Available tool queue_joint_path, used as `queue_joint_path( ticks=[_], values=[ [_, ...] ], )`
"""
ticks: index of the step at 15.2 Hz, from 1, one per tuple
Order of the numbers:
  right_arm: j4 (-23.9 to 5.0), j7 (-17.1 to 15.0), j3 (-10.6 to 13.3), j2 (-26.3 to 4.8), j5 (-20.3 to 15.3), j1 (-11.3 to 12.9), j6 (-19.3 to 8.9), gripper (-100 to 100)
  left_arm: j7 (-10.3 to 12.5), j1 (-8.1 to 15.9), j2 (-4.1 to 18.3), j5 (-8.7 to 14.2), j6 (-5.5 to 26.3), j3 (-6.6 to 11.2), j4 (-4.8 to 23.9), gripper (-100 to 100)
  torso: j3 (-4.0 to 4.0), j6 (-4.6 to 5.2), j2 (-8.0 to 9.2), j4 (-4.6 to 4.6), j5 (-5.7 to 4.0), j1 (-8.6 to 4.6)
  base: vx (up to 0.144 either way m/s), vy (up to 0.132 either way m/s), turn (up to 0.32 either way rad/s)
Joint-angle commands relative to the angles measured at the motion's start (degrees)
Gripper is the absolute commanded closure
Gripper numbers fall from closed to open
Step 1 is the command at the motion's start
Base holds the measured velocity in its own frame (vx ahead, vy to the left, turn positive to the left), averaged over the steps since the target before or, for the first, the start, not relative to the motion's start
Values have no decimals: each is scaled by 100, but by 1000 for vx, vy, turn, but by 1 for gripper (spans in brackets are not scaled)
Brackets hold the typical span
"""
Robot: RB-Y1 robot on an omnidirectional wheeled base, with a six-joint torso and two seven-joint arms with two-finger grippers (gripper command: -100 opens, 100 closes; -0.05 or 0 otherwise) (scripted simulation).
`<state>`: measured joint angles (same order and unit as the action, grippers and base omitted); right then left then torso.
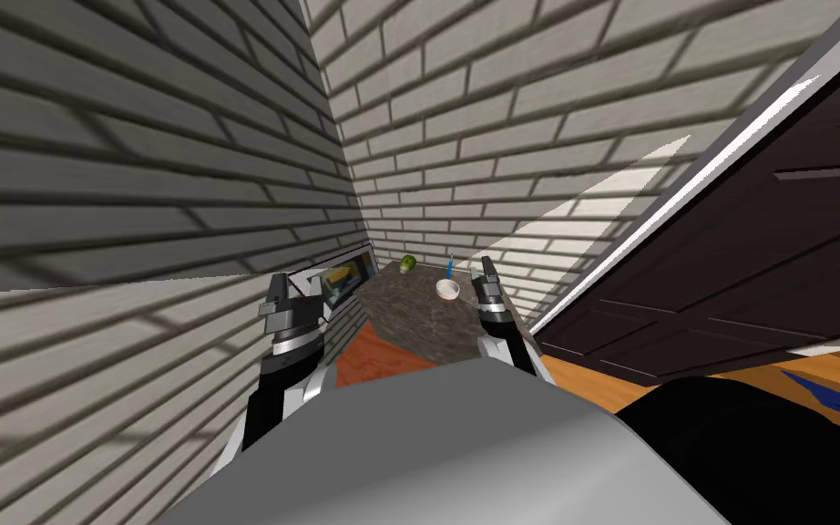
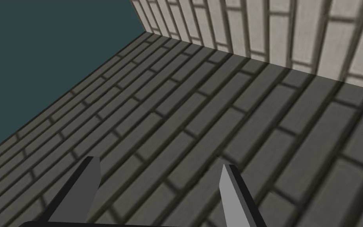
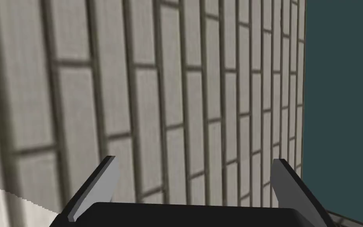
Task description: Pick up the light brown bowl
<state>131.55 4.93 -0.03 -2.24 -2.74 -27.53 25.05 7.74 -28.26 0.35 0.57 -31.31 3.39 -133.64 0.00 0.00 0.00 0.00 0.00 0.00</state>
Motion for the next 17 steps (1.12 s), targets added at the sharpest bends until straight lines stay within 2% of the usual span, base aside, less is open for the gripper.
queue_joint_path(
  ticks=[1,2,3,5,6,7,8,9,10,11,13,14,15,16,17],
  values=[
    [-60,-160,-67,-239,66,36,-185,-100,0,0,0,0,0,0,0,0,0,0,0,0,0,0,-26,40,56],
    [-101,-266,-112,-347,110,59,-309,-100,0,0,0,0,0,0,0,0,3,-1,5,1,1,9,-63,93,100],
    [-101,-266,-112,-347,110,59,-309,-100,0,1,-1,0,0,-1,0,0,8,-2,15,3,4,24,-56,98,45],
    [-208,-545,-233,-571,228,122,-623,-100,0,1,-1,0,0,-1,0,0,9,-1,16,4,8,36,-24,91,51],
    [-208,-552,-233,-571,228,122,-640,-100,0,1,-1,0,0,-1,0,0,7,-2,12,3,8,36,-10,83,62],
    [-275,-728,-307,-687,301,160,-809,-100,0,1,-1,0,0,-1,0,0,5,-1,8,2,8,35,1,85,75],
    [-275,-728,-307,-687,301,160,-844,-100,0,1,-1,0,0,-1,0,0,2,-2,4,1,8,35,8,74,54],
    [-350,-924,-390,-805,381,203,-1023,-100,0,0,-1,0,0,-1,0,0,0,-1,0,0,8,33,10,75,64],
    [-350,-924,-390,-805,381,203,-1072,-100,0,0,-1,0,0,-1,0,0,-1,-2,-2,0,7,32,11,71,60],
    [-432,-1129,-481,-924,470,249,-1226,-100,0,0,-1,0,0,-1,0,0,-2,-1,-4,-1,7,30,18,82,92],
    [-432,-1139,-481,-924,470,249,-1323,-100,0,0,-1,0,0,-1,0,0,-4,-2,-8,-2,7,32,18,62,46],
    [-521,-1372,-580,-1045,565,298,-1527,-100,0,0,-1,0,0,-1,0,0,-4,0,-7,-2,6,25,14,56,61],
    [-521,-1372,-580,-1045,565,298,-1594,-100,0,0,-1,0,0,-1,0,0,-4,-2,-7,-2,5,24,13,58,71],
    [-617,-1565,-686,-1167,667,351,-1744,-100,0,0,-1,0,0,-1,0,0,-4,-2,-7,-2,5,24,20,73,108],
    [-617,-1622,-686,-1167,667,351,-1867,-100,0,0,-1,0,0,-1,0,0,-5,-3,-8,-2,6,27,23,81,82]
  ],
)
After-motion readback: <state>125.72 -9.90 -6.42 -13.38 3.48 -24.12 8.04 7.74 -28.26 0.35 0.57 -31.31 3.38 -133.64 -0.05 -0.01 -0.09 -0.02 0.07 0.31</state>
